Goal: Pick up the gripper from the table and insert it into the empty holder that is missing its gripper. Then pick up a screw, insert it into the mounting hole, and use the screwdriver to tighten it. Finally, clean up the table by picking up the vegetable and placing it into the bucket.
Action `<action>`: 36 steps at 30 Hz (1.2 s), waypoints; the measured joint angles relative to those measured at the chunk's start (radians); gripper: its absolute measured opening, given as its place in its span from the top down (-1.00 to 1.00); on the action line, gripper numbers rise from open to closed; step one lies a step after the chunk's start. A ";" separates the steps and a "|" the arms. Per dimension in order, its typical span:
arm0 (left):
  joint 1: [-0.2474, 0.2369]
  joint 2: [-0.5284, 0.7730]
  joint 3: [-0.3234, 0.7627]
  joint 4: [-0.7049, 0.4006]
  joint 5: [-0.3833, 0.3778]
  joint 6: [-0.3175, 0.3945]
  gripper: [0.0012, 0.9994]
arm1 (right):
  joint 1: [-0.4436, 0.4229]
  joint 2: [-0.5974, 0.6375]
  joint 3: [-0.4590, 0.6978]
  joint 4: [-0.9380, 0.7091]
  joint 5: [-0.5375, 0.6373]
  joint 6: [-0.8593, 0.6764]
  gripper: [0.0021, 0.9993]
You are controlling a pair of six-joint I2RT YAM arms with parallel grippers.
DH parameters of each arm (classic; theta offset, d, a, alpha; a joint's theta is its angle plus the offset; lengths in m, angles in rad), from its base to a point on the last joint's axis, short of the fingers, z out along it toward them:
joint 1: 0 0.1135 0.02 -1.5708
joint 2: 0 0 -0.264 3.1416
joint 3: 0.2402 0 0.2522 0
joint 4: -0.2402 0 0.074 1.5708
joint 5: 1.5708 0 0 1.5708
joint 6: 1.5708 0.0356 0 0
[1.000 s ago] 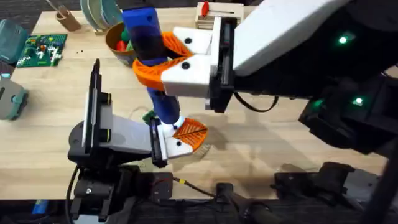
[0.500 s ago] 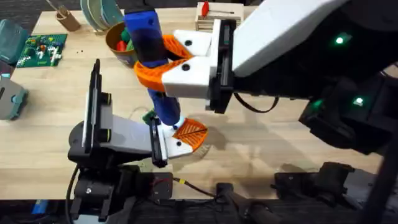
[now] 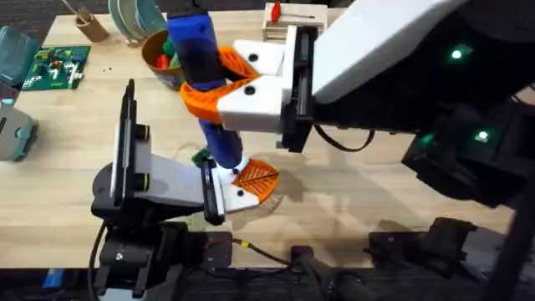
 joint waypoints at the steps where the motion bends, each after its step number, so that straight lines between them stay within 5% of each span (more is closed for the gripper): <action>1: 0.000 0.000 0.000 0.000 0.000 0.000 0.97 | 0.000 0.000 0.000 0.000 0.000 0.000 0.98; 36: 0.000 0.000 0.000 0.000 0.000 0.000 0.97 | 0.000 -0.017 0.000 0.000 -0.012 -0.037 0.99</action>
